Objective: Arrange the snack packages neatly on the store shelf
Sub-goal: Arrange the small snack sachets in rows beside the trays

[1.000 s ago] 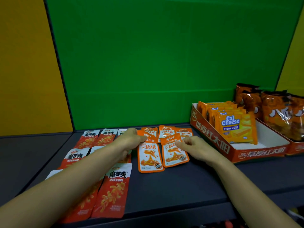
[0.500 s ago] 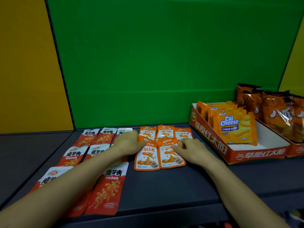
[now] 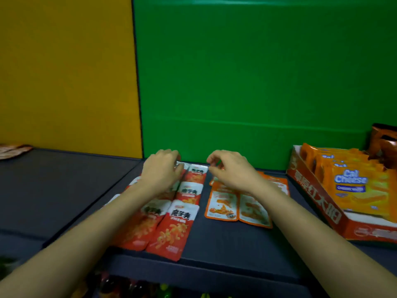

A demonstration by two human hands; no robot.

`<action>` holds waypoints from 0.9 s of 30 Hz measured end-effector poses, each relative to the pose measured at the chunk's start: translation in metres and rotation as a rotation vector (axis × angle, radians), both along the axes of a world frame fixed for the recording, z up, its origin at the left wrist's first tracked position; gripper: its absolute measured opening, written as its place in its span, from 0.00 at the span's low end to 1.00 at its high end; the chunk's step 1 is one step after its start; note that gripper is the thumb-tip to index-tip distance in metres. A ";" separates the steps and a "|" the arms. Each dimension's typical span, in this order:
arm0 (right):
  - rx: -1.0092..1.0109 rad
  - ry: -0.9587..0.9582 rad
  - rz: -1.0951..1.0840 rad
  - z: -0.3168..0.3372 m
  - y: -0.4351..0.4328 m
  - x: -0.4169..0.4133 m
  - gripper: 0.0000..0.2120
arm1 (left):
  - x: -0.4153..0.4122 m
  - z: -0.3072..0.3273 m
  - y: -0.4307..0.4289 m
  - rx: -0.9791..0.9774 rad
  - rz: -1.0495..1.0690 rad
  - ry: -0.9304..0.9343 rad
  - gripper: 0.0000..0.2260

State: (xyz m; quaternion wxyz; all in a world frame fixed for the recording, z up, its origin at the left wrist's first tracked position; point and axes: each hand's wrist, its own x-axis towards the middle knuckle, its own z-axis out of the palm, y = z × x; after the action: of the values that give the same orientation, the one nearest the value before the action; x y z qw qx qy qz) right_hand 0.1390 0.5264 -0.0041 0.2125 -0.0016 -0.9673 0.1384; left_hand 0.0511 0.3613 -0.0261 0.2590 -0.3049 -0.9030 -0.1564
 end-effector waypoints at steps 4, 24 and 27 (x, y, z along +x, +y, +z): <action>0.054 -0.102 0.230 0.007 -0.070 -0.042 0.16 | -0.007 -0.006 -0.081 0.075 0.196 -0.016 0.11; 0.017 -0.314 0.410 -0.021 -0.443 -0.177 0.18 | -0.045 -0.017 -0.490 0.064 0.596 -0.185 0.12; 0.010 -0.343 0.356 -0.025 -0.471 -0.198 0.18 | -0.061 -0.018 -0.525 0.064 0.603 -0.196 0.12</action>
State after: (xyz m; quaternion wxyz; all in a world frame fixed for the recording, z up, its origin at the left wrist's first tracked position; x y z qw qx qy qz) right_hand -0.0587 0.0556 -0.0287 0.0173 0.1463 -0.9750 0.1665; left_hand -0.0096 -0.1639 -0.0446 0.2151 0.0013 -0.9680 -0.1294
